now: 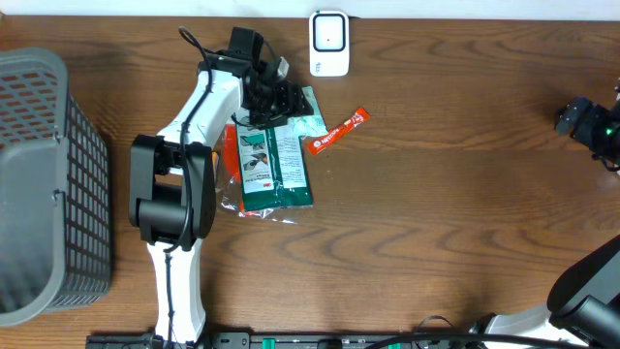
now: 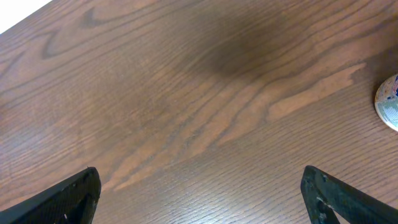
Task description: Scan the item barcode
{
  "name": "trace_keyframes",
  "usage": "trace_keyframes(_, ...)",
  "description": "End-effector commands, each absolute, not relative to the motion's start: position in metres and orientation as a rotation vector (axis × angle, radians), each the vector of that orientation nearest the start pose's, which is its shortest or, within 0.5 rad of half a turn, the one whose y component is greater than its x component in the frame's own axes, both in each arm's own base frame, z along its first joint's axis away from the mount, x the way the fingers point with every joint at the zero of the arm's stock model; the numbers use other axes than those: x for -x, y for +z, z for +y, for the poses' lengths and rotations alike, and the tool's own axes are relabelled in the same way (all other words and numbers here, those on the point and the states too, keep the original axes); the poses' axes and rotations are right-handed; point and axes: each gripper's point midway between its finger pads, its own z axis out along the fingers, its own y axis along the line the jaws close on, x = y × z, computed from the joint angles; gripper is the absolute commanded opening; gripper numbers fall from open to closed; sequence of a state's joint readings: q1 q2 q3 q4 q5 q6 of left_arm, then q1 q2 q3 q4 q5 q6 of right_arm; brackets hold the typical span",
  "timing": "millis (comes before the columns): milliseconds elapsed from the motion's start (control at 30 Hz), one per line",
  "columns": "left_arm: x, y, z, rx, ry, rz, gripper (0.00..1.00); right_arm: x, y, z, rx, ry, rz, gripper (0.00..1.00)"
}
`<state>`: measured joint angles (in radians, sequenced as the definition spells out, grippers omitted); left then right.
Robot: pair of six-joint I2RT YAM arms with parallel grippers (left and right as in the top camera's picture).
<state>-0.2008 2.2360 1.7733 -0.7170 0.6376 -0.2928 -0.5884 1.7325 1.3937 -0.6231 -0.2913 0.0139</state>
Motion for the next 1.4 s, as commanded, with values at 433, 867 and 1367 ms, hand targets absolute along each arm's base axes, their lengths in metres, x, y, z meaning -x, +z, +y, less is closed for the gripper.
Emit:
trace_keyframes(433,-0.47,0.027,-0.207,0.095,-1.058,2.864,0.63,-0.404,0.149,-0.203,-0.601,0.13,2.415,0.99)
trace_keyframes(867,-0.47,0.038,-0.23,0.084,-1.301,2.798,0.61,-0.404,0.149,-0.203,-0.601,0.13,2.415,0.99)
trace_keyframes(1367,-0.469,0.034,-0.238,0.175,-1.27,2.834,0.61,-0.404,0.149,-0.203,-0.6,0.129,2.414,0.99)
